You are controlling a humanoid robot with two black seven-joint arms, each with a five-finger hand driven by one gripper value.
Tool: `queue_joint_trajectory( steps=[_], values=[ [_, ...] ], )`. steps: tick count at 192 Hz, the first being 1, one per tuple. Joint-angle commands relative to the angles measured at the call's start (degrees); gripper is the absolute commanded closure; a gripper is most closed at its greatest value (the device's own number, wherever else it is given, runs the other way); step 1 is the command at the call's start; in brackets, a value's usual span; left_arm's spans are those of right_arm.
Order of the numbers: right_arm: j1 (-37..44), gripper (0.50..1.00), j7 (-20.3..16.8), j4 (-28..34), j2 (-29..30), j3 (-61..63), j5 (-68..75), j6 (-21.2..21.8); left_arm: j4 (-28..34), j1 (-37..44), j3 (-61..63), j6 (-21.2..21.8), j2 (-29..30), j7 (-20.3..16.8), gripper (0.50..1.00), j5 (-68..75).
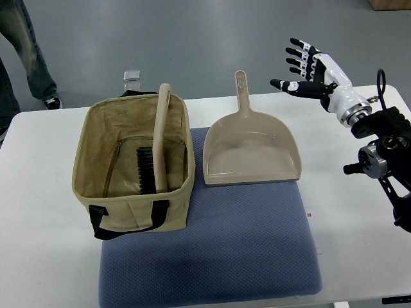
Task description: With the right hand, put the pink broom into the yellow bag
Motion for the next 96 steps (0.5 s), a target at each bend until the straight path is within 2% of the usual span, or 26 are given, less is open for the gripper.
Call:
queue_joint_trajectory(
  steps=[1,59,96],
  values=[
    [-3.7,0.576,0.1,-0.3,3.6,5.7,0.0,0.1,0.0,0.0,0.0,0.0,0.0,0.0,0.5,0.0],
    [-8.8,0.574,0.4,-0.1,12.0,17.6,0.0,0.0,0.0,0.0,0.0,0.0,0.0,0.0,0.5,0.0],
    [-10.7,0.572,1.1,-0.1,13.2,19.7,0.0,0.3,0.0,0.0,0.0,0.0,0.0,0.0,0.5,0.0]
  ],
)
